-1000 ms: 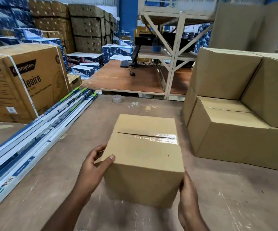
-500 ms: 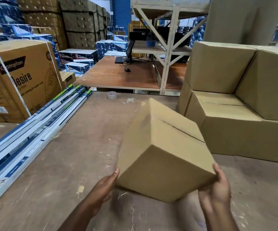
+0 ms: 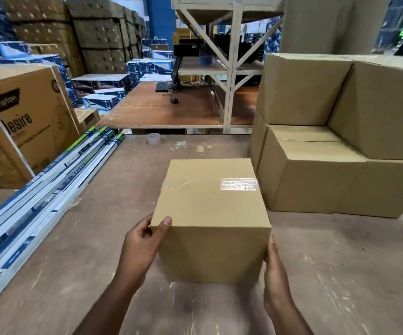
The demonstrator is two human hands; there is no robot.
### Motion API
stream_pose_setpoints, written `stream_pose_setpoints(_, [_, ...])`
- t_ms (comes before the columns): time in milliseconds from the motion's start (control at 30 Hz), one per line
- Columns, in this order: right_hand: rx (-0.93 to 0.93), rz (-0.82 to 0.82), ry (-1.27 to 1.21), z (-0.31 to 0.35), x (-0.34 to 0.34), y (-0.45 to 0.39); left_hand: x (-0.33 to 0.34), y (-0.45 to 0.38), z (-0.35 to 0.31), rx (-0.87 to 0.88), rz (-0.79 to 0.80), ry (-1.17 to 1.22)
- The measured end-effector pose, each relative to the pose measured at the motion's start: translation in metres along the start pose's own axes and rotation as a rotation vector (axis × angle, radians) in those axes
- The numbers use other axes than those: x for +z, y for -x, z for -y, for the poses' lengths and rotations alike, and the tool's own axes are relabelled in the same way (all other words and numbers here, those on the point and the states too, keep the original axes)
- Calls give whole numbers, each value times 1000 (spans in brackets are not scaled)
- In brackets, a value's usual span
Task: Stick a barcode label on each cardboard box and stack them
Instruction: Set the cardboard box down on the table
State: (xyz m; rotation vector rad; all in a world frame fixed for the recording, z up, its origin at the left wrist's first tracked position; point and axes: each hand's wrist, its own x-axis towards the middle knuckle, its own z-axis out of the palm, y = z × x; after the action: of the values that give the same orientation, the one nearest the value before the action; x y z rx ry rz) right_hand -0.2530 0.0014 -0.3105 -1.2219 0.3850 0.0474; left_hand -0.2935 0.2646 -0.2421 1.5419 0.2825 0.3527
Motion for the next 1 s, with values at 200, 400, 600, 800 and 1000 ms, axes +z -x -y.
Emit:
stream_pose_setpoints(200, [-70, 111, 95, -5, 8, -8, -17, -7, 71, -152, 236, -64])
stream_pose_setpoints(400, [-90, 207, 381, -29, -14, -15, -13, 1, 109, -161, 76, -135])
stream_pose_setpoints(600, [-449, 115, 161, 6, -13, 3, -16, 6, 52, 69, -92, -62])
stream_pose_setpoints(800, [-535, 118, 100, 20, 5, -7, -7, -4, 13, 168, -65, 52])
stream_pose_setpoints(1000, [-425, 170, 197, -4, -5, -35, -5, -21, 44, 105, 48, 17])
